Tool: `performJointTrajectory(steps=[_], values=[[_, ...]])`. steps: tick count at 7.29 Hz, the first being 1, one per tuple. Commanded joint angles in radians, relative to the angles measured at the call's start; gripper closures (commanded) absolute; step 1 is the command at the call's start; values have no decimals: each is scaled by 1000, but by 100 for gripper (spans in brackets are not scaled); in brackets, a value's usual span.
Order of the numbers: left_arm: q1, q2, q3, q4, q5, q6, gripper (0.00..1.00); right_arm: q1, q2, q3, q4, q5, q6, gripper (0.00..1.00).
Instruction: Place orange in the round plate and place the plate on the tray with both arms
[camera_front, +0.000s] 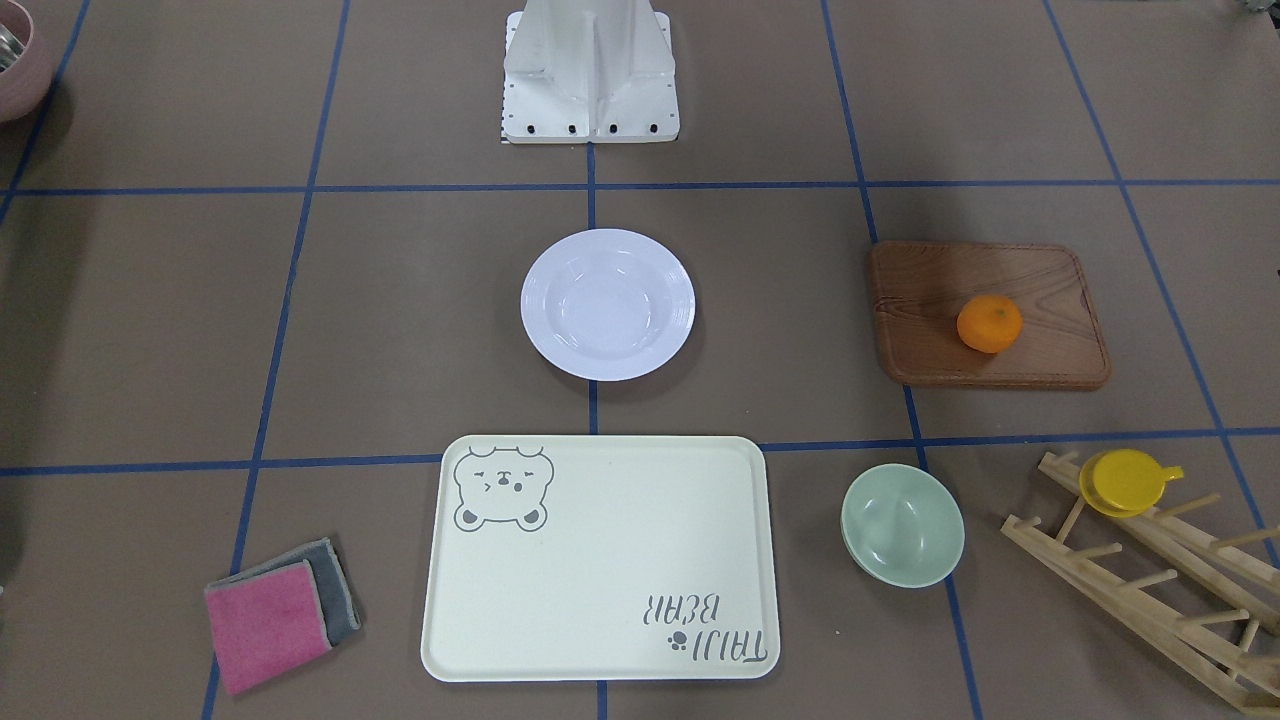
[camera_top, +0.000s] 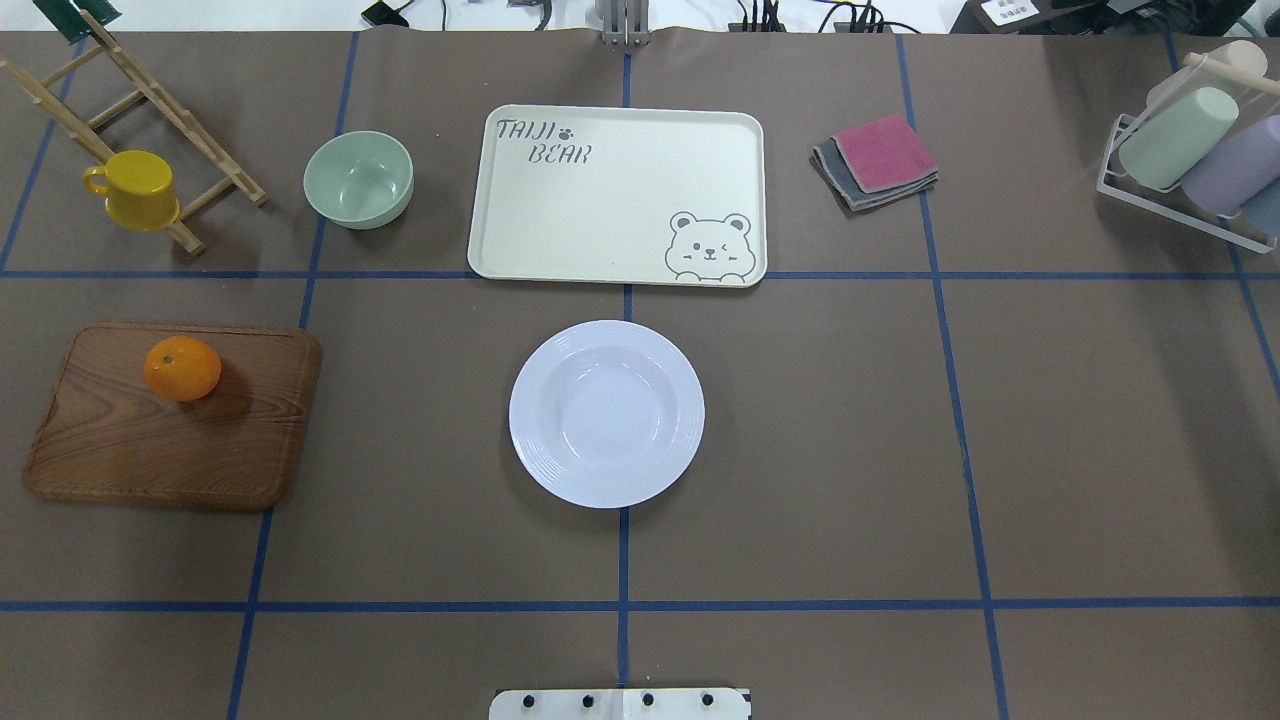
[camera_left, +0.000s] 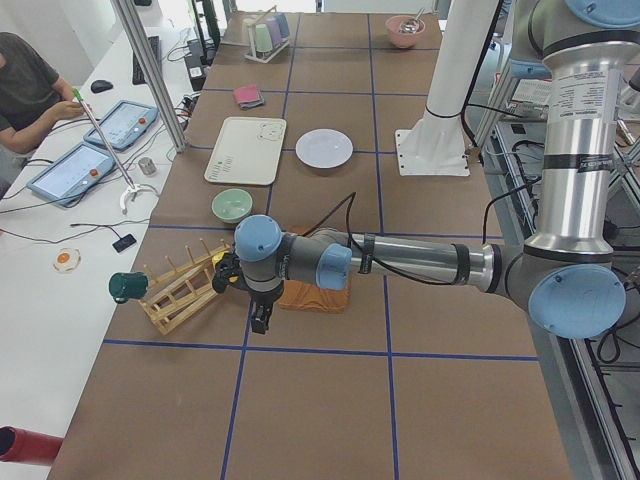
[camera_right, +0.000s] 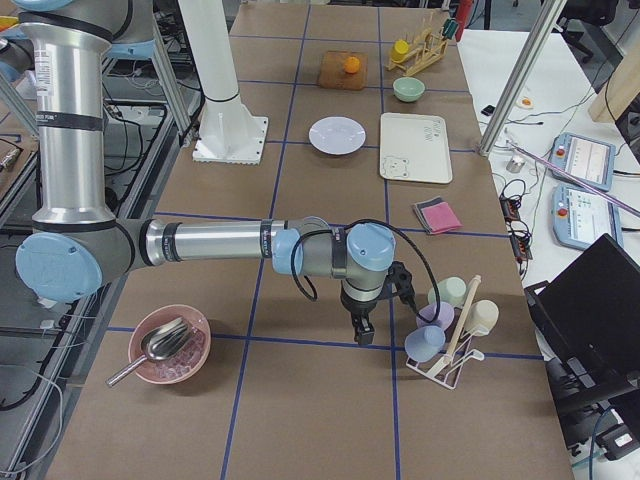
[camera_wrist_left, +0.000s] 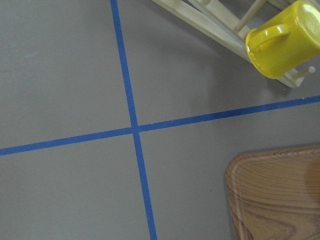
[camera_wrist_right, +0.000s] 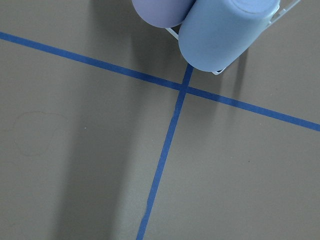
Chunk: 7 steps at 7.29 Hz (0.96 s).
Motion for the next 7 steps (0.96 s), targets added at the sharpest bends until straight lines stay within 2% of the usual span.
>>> performJointTrajectory(steps=[1, 7], values=[[1, 23, 0, -30, 6, 3, 0, 0, 0, 4, 0, 3, -1, 0], [4, 33, -46, -44, 2, -1, 0, -5, 0, 3, 0, 3, -1, 0]])
